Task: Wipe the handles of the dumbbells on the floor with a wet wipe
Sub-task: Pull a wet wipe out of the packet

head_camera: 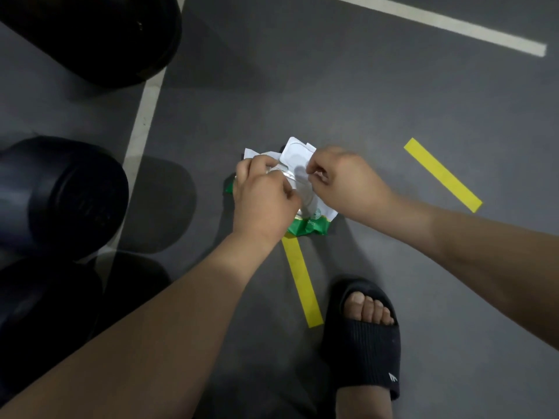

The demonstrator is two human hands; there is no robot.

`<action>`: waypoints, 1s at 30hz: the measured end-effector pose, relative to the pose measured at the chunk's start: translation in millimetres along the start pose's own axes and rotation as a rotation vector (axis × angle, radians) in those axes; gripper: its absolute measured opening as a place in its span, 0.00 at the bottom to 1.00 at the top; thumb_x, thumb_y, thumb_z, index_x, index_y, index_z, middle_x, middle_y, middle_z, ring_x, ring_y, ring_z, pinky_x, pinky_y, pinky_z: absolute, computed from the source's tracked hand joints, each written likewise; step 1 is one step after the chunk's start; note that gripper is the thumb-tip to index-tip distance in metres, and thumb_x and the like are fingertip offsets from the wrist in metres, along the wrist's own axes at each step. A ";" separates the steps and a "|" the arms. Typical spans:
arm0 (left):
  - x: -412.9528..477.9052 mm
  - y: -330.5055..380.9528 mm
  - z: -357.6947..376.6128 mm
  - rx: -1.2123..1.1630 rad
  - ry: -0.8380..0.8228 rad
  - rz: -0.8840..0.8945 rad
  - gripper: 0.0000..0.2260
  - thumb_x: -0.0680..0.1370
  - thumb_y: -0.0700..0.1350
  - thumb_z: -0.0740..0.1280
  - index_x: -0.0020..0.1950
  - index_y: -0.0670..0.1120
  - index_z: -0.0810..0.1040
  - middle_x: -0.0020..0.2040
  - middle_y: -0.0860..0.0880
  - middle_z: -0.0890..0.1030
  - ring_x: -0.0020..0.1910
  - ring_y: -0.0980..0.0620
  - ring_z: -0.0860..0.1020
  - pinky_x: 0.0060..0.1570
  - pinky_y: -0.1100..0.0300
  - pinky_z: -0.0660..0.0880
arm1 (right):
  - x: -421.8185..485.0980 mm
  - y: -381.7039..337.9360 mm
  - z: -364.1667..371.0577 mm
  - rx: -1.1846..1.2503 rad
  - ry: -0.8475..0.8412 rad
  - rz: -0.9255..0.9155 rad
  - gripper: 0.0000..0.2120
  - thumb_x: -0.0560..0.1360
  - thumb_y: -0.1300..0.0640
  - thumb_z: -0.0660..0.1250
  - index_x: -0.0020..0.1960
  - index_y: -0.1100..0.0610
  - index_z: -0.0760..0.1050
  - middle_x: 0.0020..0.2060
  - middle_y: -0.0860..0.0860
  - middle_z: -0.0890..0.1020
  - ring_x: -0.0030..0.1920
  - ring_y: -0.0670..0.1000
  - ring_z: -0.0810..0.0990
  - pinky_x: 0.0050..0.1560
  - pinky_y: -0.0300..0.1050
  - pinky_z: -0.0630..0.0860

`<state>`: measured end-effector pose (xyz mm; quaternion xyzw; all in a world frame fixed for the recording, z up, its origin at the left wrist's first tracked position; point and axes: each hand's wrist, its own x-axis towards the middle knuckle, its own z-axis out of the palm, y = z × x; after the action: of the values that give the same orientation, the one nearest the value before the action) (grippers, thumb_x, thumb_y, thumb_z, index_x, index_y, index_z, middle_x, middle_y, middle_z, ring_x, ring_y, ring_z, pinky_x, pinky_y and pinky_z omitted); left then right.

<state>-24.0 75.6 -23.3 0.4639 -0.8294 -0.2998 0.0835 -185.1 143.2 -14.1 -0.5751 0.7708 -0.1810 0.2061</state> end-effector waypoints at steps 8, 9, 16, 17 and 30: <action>-3.0 -20.1 -28.6 -0.197 0.025 -0.130 0.03 0.72 0.41 0.72 0.39 0.46 0.81 0.44 0.53 0.78 0.42 0.57 0.74 0.45 0.69 0.64 | -11.5 -13.8 9.2 -0.152 -0.057 -0.133 0.06 0.71 0.59 0.65 0.44 0.58 0.80 0.43 0.56 0.78 0.43 0.63 0.77 0.44 0.52 0.77; -4.3 -21.3 -28.9 -0.192 0.011 -0.134 0.02 0.72 0.41 0.72 0.40 0.46 0.81 0.45 0.53 0.78 0.42 0.57 0.74 0.45 0.69 0.65 | -10.6 -16.9 11.4 -0.173 -0.062 -0.148 0.07 0.72 0.58 0.64 0.44 0.58 0.80 0.42 0.56 0.78 0.43 0.62 0.76 0.44 0.51 0.77; -4.8 -21.6 -27.4 -0.193 -0.028 -0.111 0.07 0.74 0.38 0.71 0.52 0.44 0.82 0.51 0.49 0.81 0.50 0.51 0.78 0.50 0.67 0.68 | -5.2 -22.2 20.7 -0.191 -0.060 -0.203 0.16 0.74 0.51 0.57 0.40 0.61 0.78 0.38 0.57 0.75 0.38 0.62 0.76 0.34 0.53 0.75; -4.8 -21.6 -28.1 -0.192 -0.039 -0.091 0.09 0.74 0.37 0.70 0.53 0.44 0.82 0.52 0.49 0.80 0.51 0.50 0.78 0.52 0.66 0.69 | -5.4 -21.8 20.7 -0.200 -0.064 -0.234 0.15 0.74 0.52 0.57 0.39 0.61 0.77 0.37 0.57 0.75 0.38 0.62 0.76 0.32 0.53 0.75; -2.8 -26.9 -28.0 -0.129 -0.120 0.038 0.12 0.77 0.35 0.67 0.56 0.46 0.86 0.50 0.53 0.73 0.54 0.46 0.77 0.57 0.64 0.70 | -2.8 -32.6 28.0 -0.271 -0.116 -0.167 0.07 0.67 0.57 0.65 0.34 0.60 0.76 0.33 0.56 0.76 0.26 0.62 0.75 0.24 0.41 0.60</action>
<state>8.6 55.7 -15.8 0.4232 -0.8205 -0.3780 0.0691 -143.2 135.9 -20.7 -0.6691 0.7245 -0.0584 0.1549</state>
